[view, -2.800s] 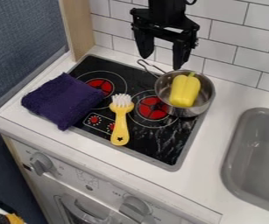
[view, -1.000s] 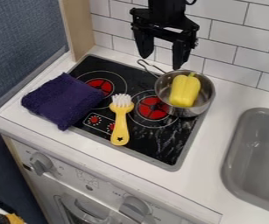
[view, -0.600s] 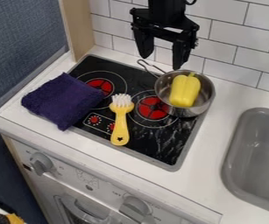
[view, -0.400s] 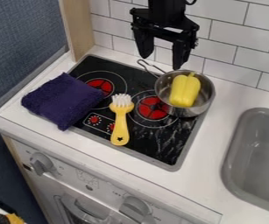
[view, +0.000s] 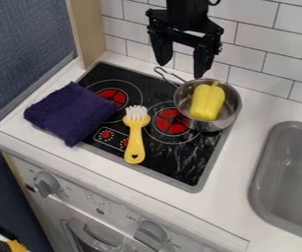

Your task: Put the yellow pepper inside the silver pot

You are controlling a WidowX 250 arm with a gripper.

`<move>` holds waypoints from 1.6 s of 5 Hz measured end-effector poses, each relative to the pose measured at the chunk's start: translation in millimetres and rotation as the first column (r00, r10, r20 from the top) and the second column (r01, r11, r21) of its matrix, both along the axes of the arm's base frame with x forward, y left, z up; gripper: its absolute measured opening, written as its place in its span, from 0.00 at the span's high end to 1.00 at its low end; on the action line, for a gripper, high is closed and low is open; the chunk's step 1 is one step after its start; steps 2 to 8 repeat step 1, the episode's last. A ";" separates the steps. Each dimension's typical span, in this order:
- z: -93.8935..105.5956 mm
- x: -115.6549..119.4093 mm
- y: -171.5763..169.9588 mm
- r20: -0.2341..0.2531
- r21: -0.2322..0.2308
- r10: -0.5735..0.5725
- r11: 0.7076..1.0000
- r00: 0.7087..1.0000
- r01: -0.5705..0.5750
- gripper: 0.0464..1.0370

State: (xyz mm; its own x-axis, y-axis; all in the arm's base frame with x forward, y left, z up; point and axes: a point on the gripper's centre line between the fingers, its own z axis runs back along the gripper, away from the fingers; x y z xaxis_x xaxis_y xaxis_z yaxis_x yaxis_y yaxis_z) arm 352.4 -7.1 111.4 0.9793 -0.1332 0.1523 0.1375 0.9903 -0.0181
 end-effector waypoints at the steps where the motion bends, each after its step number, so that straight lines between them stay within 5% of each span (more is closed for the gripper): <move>1: 0.1 -0.6 0.0 -0.002 0.000 0.000 1.000 1.000 0.000 0.04; 8: 0.1 -0.6 0.0 -0.002 0.000 0.000 1.000 1.000 0.000 0.04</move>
